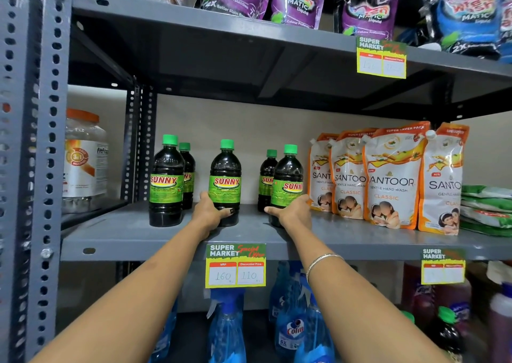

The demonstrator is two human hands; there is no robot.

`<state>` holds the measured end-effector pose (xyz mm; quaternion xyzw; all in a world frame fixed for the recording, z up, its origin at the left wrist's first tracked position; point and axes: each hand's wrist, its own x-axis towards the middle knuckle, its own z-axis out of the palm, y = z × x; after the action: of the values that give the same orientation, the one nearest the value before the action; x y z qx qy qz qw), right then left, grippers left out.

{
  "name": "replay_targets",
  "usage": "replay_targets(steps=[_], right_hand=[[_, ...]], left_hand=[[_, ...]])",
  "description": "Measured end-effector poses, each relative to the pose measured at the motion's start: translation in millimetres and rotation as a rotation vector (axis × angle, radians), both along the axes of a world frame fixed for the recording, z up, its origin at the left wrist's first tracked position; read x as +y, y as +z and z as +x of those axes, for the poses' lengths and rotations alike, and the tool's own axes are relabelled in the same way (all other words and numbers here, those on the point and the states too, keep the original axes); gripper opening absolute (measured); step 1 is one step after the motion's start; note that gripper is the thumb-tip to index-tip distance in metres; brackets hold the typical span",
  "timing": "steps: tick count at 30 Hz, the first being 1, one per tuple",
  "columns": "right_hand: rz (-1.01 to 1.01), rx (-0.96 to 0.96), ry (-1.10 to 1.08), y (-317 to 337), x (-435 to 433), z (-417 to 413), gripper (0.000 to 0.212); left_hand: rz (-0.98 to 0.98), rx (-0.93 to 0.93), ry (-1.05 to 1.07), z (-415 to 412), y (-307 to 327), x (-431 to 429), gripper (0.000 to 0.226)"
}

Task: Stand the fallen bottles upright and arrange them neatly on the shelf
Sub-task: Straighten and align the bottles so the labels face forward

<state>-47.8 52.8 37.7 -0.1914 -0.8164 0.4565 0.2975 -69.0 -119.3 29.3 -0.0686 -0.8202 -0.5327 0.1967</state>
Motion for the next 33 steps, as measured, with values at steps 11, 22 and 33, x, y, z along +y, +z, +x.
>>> replay_targets(steps=[11,22,33], right_hand=[[-0.016,0.044,0.065,-0.3,6.3,-7.2,0.084],[-0.055,0.078,0.043,-0.7,5.9,-10.4,0.076],[-0.068,0.093,0.048,-0.7,6.8,-12.4,0.075]], left_hand=[[-0.018,0.023,0.021,-2.9,-0.9,1.0,0.057],[-0.027,0.033,0.040,-10.2,-2.4,-3.4,0.056],[0.013,0.025,-0.006,-13.8,-3.9,-3.6,0.050]])
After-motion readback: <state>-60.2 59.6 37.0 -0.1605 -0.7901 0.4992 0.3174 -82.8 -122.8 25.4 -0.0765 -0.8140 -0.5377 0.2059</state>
